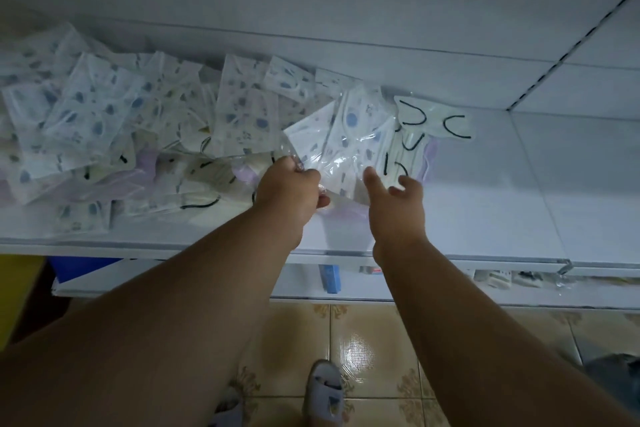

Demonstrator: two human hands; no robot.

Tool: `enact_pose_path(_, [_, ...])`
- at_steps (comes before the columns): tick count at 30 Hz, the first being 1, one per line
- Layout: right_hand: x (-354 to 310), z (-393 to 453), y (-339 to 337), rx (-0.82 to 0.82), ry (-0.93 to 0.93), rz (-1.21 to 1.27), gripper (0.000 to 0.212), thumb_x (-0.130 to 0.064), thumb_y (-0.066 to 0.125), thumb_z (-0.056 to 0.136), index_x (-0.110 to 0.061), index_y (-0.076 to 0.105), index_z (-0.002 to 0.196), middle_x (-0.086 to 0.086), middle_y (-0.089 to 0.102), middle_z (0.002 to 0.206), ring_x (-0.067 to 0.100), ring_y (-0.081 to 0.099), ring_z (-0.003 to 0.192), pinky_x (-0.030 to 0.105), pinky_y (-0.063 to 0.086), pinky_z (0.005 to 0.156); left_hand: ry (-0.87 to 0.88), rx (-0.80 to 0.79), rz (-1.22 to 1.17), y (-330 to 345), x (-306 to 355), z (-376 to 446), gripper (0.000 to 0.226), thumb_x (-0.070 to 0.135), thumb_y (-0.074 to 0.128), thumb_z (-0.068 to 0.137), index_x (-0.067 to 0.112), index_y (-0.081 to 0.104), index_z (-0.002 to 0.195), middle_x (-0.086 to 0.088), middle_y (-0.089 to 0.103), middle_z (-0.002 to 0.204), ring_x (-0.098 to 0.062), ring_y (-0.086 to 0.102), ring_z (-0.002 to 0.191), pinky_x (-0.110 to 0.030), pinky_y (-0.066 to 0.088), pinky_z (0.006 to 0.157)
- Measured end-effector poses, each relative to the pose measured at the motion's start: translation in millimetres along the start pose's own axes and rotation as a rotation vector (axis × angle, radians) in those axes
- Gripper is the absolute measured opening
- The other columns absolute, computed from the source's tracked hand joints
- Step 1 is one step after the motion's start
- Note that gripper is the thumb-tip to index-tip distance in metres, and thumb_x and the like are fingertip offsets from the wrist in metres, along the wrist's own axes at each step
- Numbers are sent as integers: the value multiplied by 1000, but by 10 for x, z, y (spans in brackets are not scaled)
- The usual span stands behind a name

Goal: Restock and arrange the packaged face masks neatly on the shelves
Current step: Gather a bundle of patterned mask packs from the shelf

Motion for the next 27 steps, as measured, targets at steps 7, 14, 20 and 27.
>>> enact_pose_path(7, [-18,-216,435,-312,155,309,17,-6,72,89,-13,70,105,10,76,100,30,74,93,46,61,83,-52,-134,-25,-552,-53,-165,16,6,69,91,8,54,85,-16,67,91,-23,68,72,-44,60,87])
enact_pose_path(14, [17,-447,873,-497,152,150,7,-8,72,89,-11,70,94,11,73,94,29,68,91,46,55,90,-275,-228,-407,-1258,-232,15,35,9,67,90,10,67,126,-16,66,129,-30,64,111,-50,51,102])
enact_pose_path(20, [-103,-583,1265,-255,-49,48,12,-10,63,93,-17,71,99,1,73,87,21,71,77,31,61,68,-95,-244,-237,-1493,-176,17,33,5,66,93,25,66,119,8,77,104,-12,74,92,-32,61,71])
enact_pose_path(27, [-427,-799,1761,-261,-513,-587,32,-37,76,82,-19,67,107,-6,64,94,8,58,78,23,43,65,-145,-171,-540,-1797,-73,159,28,20,64,97,22,63,125,-4,75,113,-25,74,99,-48,61,81])
Point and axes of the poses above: each hand's wrist, its own z-axis towards the middle knuckle, its own y-axis out of the palm, x = y × z, the point moved 5 cm from there along z, towards the middle knuckle
